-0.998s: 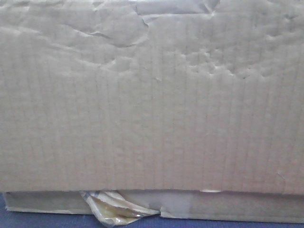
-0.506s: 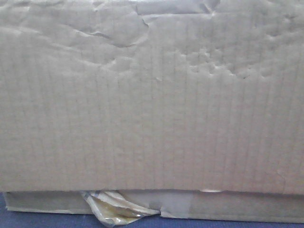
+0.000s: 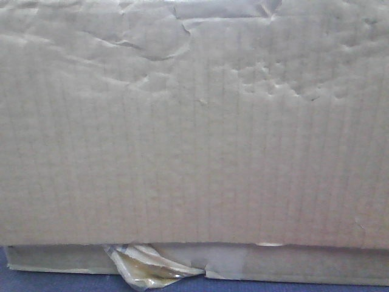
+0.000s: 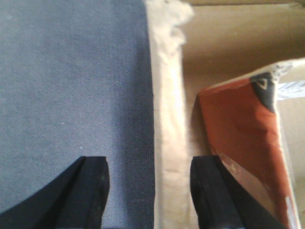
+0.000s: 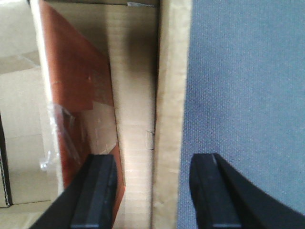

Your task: Stack two boxes on right shelf middle

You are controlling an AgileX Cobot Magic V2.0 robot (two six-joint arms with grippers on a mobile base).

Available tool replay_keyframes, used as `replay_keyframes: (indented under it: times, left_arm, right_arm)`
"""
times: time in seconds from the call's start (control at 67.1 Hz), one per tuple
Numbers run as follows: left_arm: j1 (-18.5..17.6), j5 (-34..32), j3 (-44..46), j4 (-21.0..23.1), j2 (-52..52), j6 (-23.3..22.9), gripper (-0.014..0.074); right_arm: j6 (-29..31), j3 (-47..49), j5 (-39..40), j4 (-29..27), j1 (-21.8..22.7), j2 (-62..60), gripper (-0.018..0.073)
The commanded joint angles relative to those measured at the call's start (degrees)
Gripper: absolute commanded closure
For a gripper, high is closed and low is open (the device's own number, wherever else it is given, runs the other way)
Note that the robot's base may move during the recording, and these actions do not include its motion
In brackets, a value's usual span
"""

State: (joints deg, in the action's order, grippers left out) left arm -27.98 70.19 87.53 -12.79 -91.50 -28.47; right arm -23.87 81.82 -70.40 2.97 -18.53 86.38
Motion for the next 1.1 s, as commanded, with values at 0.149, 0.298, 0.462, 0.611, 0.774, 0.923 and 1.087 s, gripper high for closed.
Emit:
replay_keyframes:
  times: [0.149, 0.298, 0.462, 0.611, 0.774, 0.923, 1.087]
  left_arm:
    - [0.3, -0.2, -0.2, 1.8, 0.2, 0.1, 0.0299]
    - [0.3, -0.2, -0.2, 2.0, 0.2, 0.1, 0.0299]
    - [0.3, -0.2, -0.2, 2.1, 0.2, 0.1, 0.0299]
    - [0.3, -0.2, -1.0, 2.1, 0.2, 0.1, 0.0300]
    - [0.3, -0.2, -1.9, 2.1, 0.2, 0.1, 0.0328]
    - [0.3, -0.2, -2.1, 2.6, 0.2, -0.1, 0.0567]
    - [0.3, -0.2, -2.2, 3.9, 0.2, -0.1, 0.0708]
  right_arm:
    - [0.3, -0.1, 0.4, 0.6, 0.3, -0.3, 0.0313]
    - [0.3, -0.1, 0.4, 0.6, 0.3, -0.3, 0.0313]
    - [0.3, -0.1, 0.4, 0.6, 0.3, -0.3, 0.0313]
    - [0.3, -0.1, 0.4, 0.6, 0.3, -0.3, 0.0319]
    - [0.3, -0.1, 0.4, 0.6, 0.3, -0.3, 0.0476]
    - [0.3, -0.1, 0.4, 0.9, 0.3, -0.3, 0.0726]
    - [0.3, -0.1, 0.4, 1.2, 0.1, -0.3, 0.0728]
